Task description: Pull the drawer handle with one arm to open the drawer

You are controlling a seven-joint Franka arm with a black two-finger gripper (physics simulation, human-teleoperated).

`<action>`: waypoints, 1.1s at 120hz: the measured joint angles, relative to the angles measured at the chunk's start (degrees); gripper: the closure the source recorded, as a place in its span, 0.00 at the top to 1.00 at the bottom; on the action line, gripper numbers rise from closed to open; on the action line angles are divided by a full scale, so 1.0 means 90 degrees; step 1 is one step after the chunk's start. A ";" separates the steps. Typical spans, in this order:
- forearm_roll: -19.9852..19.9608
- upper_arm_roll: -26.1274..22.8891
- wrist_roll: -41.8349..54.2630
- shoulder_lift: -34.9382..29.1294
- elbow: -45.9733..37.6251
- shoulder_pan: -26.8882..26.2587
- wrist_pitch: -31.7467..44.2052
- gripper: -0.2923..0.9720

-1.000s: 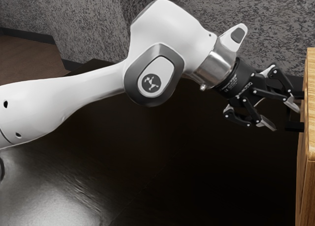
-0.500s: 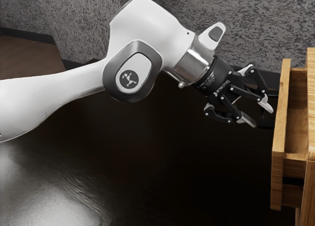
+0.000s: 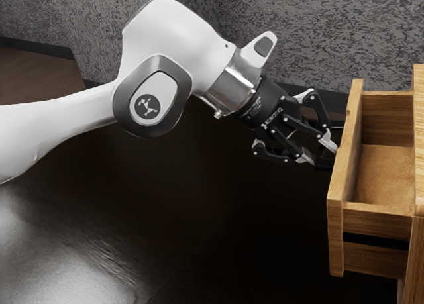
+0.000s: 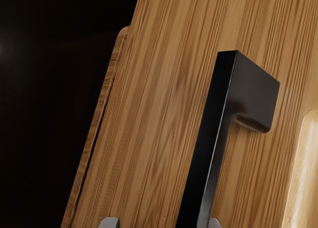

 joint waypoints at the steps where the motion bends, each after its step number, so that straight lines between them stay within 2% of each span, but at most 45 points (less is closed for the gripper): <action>1: 0.0000 -0.0006 0.0000 0.0000 -0.0005 0.0012 -0.0002 0.33; 56: -0.0019 -0.0935 0.0007 0.0010 -0.0745 0.1458 -0.0048 0.28; 89: -0.0083 -0.1595 0.0003 0.0060 -0.1248 0.2561 -0.0055 0.27; 101: -0.0098 -0.2012 0.0004 0.0056 -0.1426 0.3095 -0.0055 0.25; 111: -0.0050 -0.2560 -0.0002 0.0050 -0.1540 0.3585 -0.0059 0.27; 120: 0.0040 -0.3294 -0.0019 0.0045 -0.1583 0.4175 -0.0055 0.42; 126: 0.0318 -0.3795 -0.0075 0.0042 -0.1580 0.4514 -0.0053 0.50; 132: 0.0601 -0.4032 -0.0152 0.0014 -0.1523 0.4794 -0.0050 0.56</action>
